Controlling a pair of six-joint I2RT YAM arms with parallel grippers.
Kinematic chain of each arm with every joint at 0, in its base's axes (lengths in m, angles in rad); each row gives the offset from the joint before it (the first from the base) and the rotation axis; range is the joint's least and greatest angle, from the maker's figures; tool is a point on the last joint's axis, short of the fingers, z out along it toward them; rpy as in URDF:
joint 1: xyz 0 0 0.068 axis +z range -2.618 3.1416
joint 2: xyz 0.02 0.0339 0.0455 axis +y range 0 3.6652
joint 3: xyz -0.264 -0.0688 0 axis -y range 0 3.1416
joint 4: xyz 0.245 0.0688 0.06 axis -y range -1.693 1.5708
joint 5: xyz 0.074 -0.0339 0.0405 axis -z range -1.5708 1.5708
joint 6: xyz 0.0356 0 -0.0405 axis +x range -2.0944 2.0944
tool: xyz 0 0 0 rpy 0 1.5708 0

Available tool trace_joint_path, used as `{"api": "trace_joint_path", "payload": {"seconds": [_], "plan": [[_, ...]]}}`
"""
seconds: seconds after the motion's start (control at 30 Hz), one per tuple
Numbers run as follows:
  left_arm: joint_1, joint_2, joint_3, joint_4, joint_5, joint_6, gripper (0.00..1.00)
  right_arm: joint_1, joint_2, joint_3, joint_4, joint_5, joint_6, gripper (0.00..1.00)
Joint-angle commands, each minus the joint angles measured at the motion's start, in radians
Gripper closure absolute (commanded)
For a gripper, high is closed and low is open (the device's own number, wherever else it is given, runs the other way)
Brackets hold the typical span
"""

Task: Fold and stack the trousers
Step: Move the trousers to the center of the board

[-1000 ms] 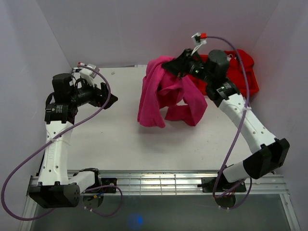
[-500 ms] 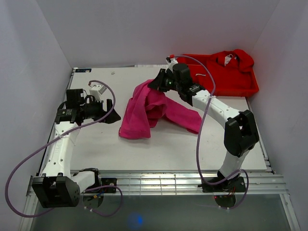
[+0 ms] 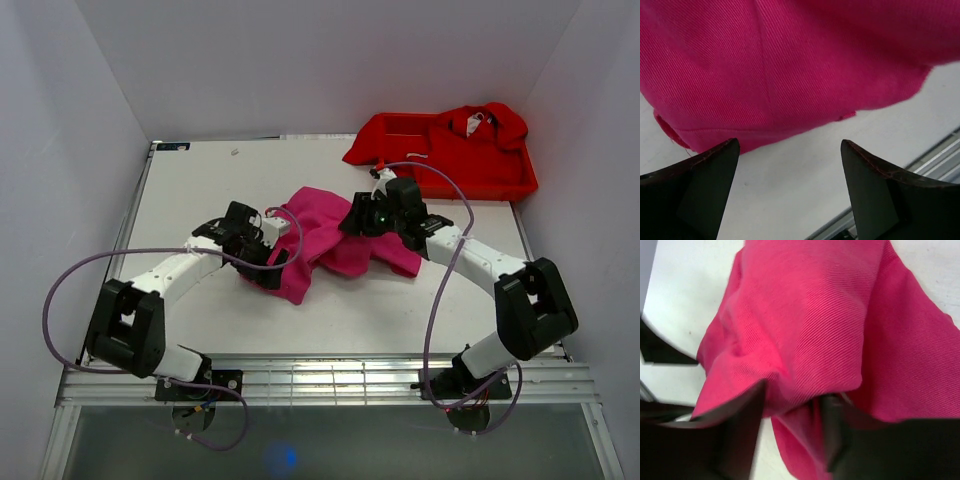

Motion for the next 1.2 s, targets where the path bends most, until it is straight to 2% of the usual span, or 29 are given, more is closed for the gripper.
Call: {"api": "trace_joint_path", "payload": {"seconds": [0.0,0.03,0.07,0.13,0.17,0.2,0.23,0.27,0.33,0.4,0.43,0.47,0.5,0.53,0.77,0.97,1.07,1.1,1.17], "plan": [[-0.031,0.064,-0.007,0.146,-0.193,0.02,0.07,-0.006,-0.118,0.013,0.001,-0.065,-0.165,0.4],[-0.045,0.132,-0.008,0.197,-0.217,0.034,0.12,-0.013,-0.15,0.02,-0.073,-0.062,-0.227,0.27],[-0.049,0.156,-0.007,0.205,-0.236,0.06,0.27,-0.025,-0.178,0.025,-0.124,-0.036,-0.295,0.2],[-0.049,0.226,-0.007,0.202,-0.271,0.126,0.53,-0.078,-0.209,0.042,-0.274,-0.014,-0.449,0.12],[-0.043,0.228,-0.021,0.193,-0.285,0.176,0.69,-0.1,-0.214,0.051,-0.35,-0.002,-0.546,0.09],[-0.019,0.21,-0.031,0.179,-0.287,0.224,0.76,-0.12,-0.211,0.048,-0.406,0.018,-0.618,0.05],[0.057,0.179,-0.031,0.133,-0.278,0.285,1.0,-0.131,-0.2,0.025,-0.456,0.054,-0.689,0.04],[0.139,0.164,-0.028,0.11,-0.273,0.357,1.0,-0.144,-0.191,-0.007,-0.452,0.088,-0.735,0.04],[0.361,0.168,0.036,0.073,-0.247,0.533,1.0,-0.161,-0.139,-0.056,-0.416,0.118,-0.829,0.07],[0.493,0.234,0.123,0.062,-0.236,0.589,1.0,-0.163,-0.021,-0.044,-0.402,0.116,-0.85,0.12],[0.558,0.286,0.289,-0.028,-0.159,0.547,0.72,-0.165,0.051,-0.024,-0.407,0.101,-0.863,0.15],[0.566,0.283,0.333,-0.076,-0.1,0.548,0.39,-0.165,0.053,-0.018,-0.404,0.098,-0.881,0.16],[0.567,0.235,0.349,-0.125,-0.042,0.569,0.19,-0.166,0.035,-0.021,-0.404,0.093,-0.91,0.16],[0.569,0.19,0.34,-0.139,0.01,0.589,0.11,-0.166,0.017,-0.027,-0.399,0.095,-0.951,0.17],[0.567,0.067,0.256,-0.334,0.097,0.752,0.1,-0.166,0.036,-0.033,-0.378,0.136,-1.06,0.16],[0.567,0.024,0.118,-0.323,0.059,0.823,0.1,-0.165,0.142,0.0,-0.363,0.15,-1.119,0.14],[0.567,0.016,0.042,-0.283,0.032,0.861,0.11,-0.165,0.161,-0.001,-0.375,0.151,-1.16,0.22],[0.569,0.015,-0.002,-0.26,0.014,0.867,0.12,-0.165,0.162,-0.006,-0.375,0.154,-1.174,0.3],[0.566,0.013,-0.044,-0.208,-0.009,0.866,0.14,-0.165,0.168,-0.026,-0.373,0.168,-1.188,0.38]]}}
